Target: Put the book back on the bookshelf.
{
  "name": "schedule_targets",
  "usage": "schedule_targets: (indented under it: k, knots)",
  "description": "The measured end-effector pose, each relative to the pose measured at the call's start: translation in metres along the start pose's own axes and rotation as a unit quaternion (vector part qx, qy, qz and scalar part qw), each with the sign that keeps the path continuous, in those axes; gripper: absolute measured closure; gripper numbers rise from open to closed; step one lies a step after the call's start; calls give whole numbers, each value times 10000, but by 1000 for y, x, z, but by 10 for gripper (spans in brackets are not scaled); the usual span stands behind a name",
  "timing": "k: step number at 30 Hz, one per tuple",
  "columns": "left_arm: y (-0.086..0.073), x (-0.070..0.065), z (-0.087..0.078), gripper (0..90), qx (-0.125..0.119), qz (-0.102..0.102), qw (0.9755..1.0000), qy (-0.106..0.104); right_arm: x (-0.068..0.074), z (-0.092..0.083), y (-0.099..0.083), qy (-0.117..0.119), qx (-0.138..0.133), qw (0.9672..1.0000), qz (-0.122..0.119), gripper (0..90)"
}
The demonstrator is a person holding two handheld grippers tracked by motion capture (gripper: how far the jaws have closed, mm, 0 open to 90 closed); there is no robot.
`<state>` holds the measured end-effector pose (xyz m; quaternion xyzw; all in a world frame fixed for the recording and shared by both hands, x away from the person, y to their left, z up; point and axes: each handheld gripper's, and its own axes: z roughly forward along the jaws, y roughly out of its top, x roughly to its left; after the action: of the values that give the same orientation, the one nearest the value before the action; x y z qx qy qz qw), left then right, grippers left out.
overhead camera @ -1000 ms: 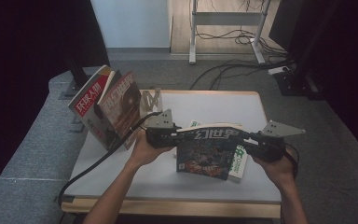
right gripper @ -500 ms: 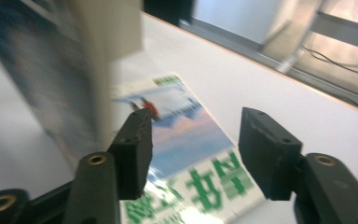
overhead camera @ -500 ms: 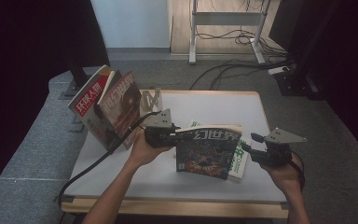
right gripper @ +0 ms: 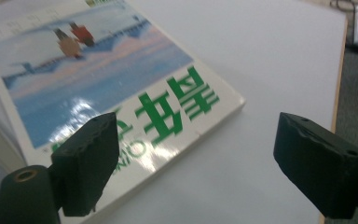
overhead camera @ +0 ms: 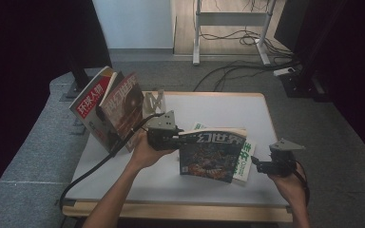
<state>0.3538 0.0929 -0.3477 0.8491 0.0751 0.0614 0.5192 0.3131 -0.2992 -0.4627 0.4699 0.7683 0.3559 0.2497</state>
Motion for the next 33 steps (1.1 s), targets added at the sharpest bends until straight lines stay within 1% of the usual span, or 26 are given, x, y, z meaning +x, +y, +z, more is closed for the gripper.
schedule_targets:
  k: [4, 7, 10, 12, 14, 17, 21, 24, 33]
  knots:
    - [3, 1, -1, 810, 133, -19, 9999, -8, -4, 10, -13, -138, 195, 9996, 122, 118]
    - [4, 1, -1, 800, 234, -9, 9997, -39, -8, 16, -23, -272, 295, 9989, 237, 77]
    - [4, 1, -1, 790, 341, 4, 9994, -11, -14, 23, -34, -422, 433, 9976, 348, 42]
    - [4, 2, -2, 789, 389, -1, 9992, -5, -18, 28, -41, -457, 487, 9968, 447, 13]
    - [5, 2, -2, 790, 422, -19, 9991, -19, -19, 32, -46, -484, 537, 9962, 492, 0]
    - [6, 3, -2, 810, 436, -61, 9990, -96, -18, 39, -51, -484, 562, 9958, 535, 0]
    - [6, 3, -2, 818, 429, -98, 9990, -104, -16, 48, -56, -467, 591, 9957, 547, 0]
    - [6, 4, -2, 819, 425, -182, 9989, -117, -18, 48, -59, -370, 481, 9956, 710, 0]
    - [7, 5, -3, 823, 409, -429, 9982, -57, -18, 48, -60, -379, 482, 9956, 704, 0]
